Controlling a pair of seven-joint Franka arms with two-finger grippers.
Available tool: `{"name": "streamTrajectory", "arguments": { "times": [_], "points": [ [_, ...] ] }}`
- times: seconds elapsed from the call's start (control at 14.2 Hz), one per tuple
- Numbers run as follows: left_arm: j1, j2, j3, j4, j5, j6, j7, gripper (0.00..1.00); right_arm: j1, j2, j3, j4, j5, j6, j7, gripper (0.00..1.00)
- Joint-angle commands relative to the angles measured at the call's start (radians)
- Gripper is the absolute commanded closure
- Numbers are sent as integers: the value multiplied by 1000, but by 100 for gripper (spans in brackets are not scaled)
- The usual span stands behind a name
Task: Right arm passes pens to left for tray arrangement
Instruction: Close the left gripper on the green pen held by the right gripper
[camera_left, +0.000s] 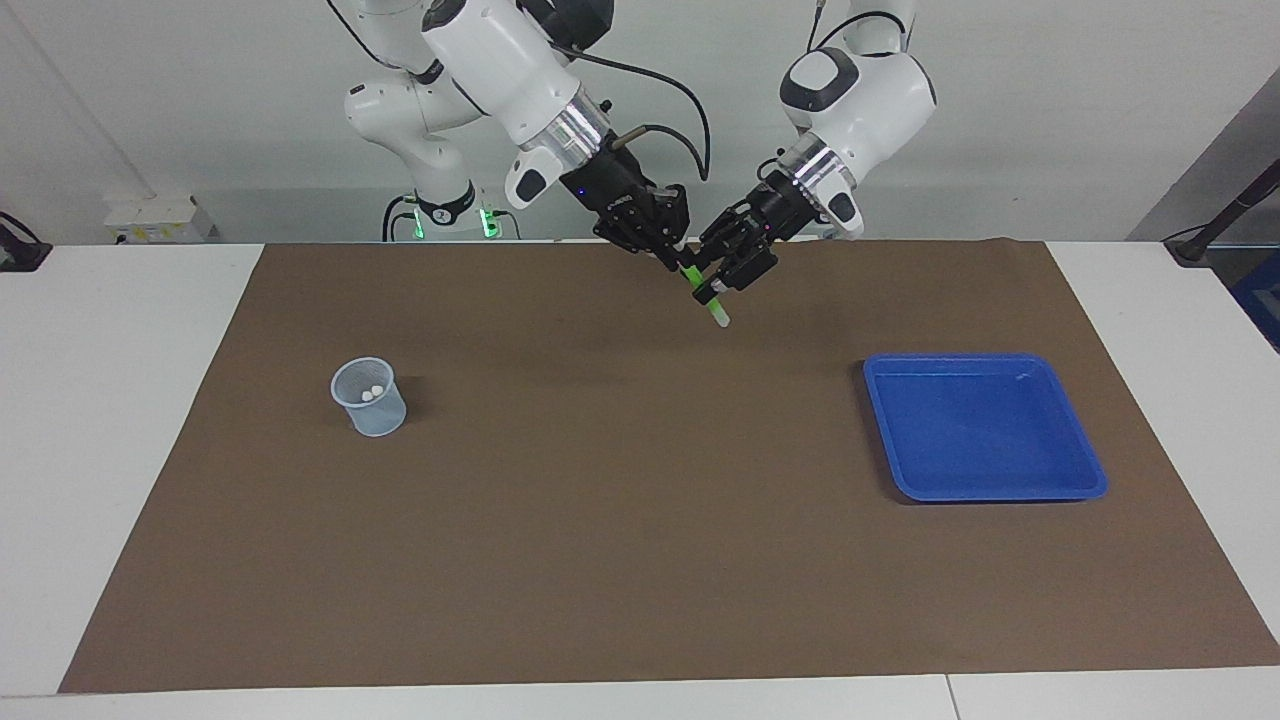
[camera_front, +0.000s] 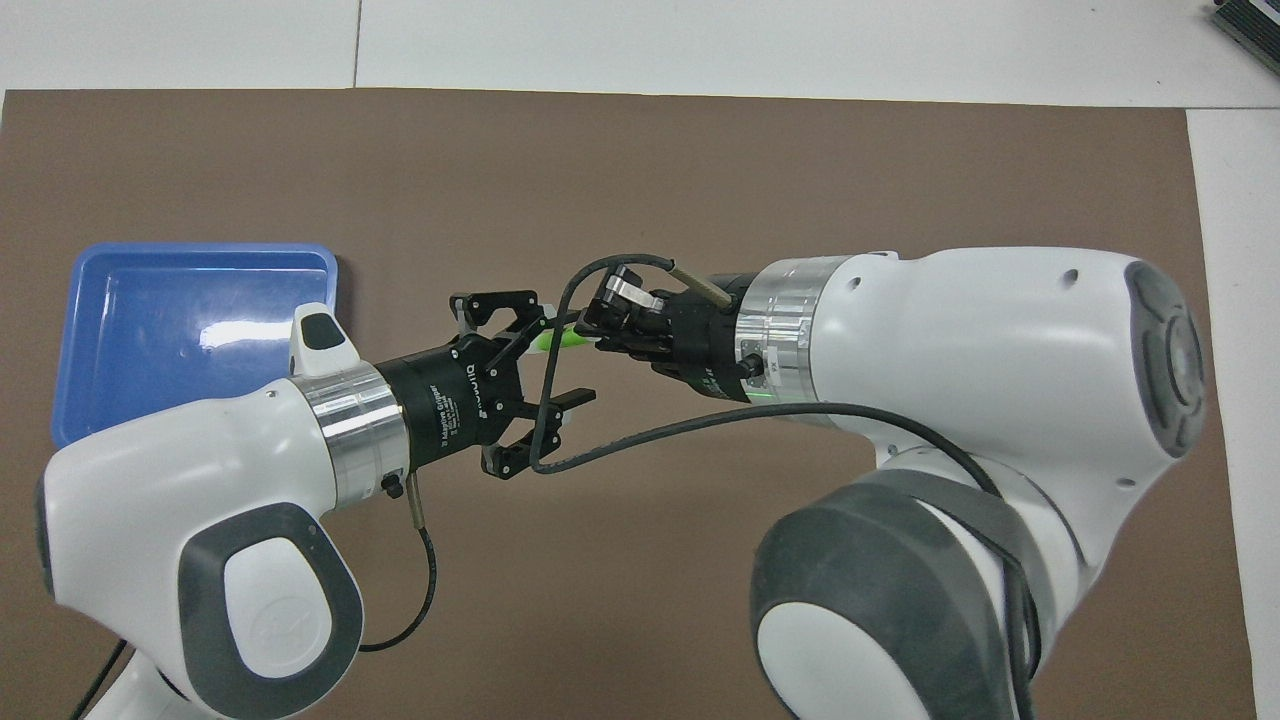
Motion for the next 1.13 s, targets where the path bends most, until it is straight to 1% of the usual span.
{"name": "streamTrajectory", "arguments": {
  "times": [0.0, 0.07, 0.14, 0.42, 0.56, 0.99, 1.06],
  "points": [
    [19, -25, -2, -14, -5, -29, 11, 36, -7, -29, 1, -30, 28, -1, -7, 100],
    [19, -25, -2, -15, -5, -27, 11, 42, -7, -29, 1, -30, 28, -1, -7, 100],
    [19, -25, -2, -15, -5, -27, 10, 42, -7, -29, 1, -30, 28, -1, -7, 100],
    [19, -25, -2, -17, -5, -18, 8, 42, -9, -29, 0, -30, 28, -1, -8, 100],
    [19, -25, -3, -17, -5, -17, 5, 38, -12, -29, 0, -30, 28, -1, -8, 100],
    [13, -28, -8, -26, -5, 3, -4, 38, -13, -29, 0, -30, 28, -2, -8, 100],
    [8, -28, -8, -31, -5, 17, -19, 40, -13, -29, 0, -32, 28, -2, -8, 100]
  ]
}}
